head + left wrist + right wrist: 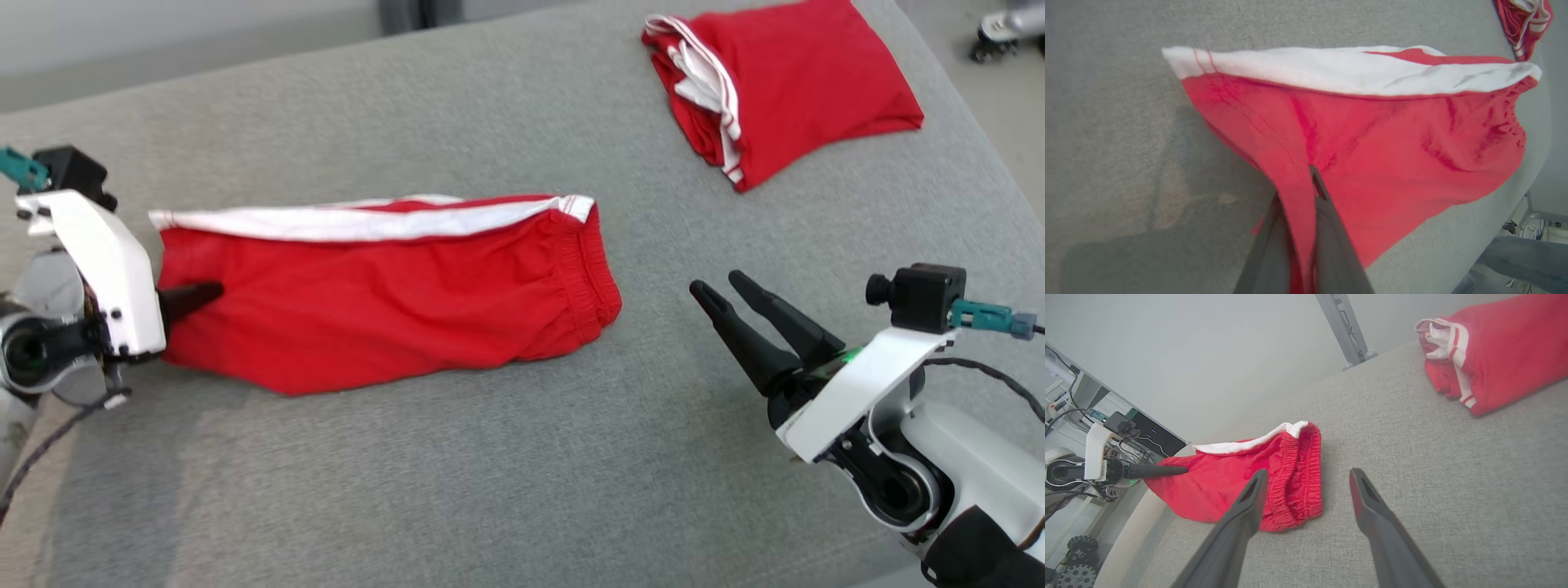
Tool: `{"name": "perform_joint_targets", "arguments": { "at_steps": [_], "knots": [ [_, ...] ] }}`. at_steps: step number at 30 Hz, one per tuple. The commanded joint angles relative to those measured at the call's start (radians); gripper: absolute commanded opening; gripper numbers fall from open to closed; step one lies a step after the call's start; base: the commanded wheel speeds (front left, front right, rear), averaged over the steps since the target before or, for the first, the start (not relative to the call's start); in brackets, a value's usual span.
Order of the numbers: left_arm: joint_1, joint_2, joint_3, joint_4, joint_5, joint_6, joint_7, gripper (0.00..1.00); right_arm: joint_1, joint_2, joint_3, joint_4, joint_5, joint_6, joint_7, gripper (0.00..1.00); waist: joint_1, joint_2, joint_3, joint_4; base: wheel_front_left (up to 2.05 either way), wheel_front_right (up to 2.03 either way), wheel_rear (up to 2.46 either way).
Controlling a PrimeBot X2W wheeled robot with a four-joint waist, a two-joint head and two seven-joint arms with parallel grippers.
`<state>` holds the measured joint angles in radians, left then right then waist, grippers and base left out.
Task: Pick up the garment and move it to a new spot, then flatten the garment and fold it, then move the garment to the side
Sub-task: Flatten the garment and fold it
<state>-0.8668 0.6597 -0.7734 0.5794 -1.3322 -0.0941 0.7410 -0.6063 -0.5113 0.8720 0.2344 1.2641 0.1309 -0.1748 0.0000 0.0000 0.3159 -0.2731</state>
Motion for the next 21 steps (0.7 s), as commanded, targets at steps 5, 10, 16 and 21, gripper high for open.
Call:
{"name": "perform_joint_targets", "arguments": {
  "at_steps": [5, 10, 16, 21],
  "knots": [
    [0.075, 0.012, 0.006, -0.015, -0.025, 0.017, -0.021, 0.0, 0.041, -0.003, -0.021, 0.01, -0.015, 0.0, 0.025, 1.0, 0.0, 0.0, -0.064, 0.055, 0.0, 0.0, 0.0],
    [0.129, 0.032, 0.014, -0.026, -0.038, 0.031, -0.044, 0.0, 0.066, 0.001, -0.046, 0.004, -0.029, 0.0, 0.049, 1.0, 0.0, 0.0, -0.078, 0.071, 0.0, 0.0, 0.0],
    [0.148, 0.034, 0.021, -0.021, -0.034, 0.038, -0.07, 1.0, 0.086, 0.014, -0.075, -0.004, -0.049, 0.0, 0.071, 1.0, 0.0, 0.0, -0.081, 0.075, 0.0, 0.0, 0.0],
    [0.153, 0.032, 0.024, -0.015, -0.029, 0.031, -0.092, 1.0, 0.11, 0.018, -0.097, -0.003, -0.062, 0.0, 0.09, 1.0, 0.0, 0.0, -0.108, 0.083, 0.0, 0.0, 0.0]
  ]
}}
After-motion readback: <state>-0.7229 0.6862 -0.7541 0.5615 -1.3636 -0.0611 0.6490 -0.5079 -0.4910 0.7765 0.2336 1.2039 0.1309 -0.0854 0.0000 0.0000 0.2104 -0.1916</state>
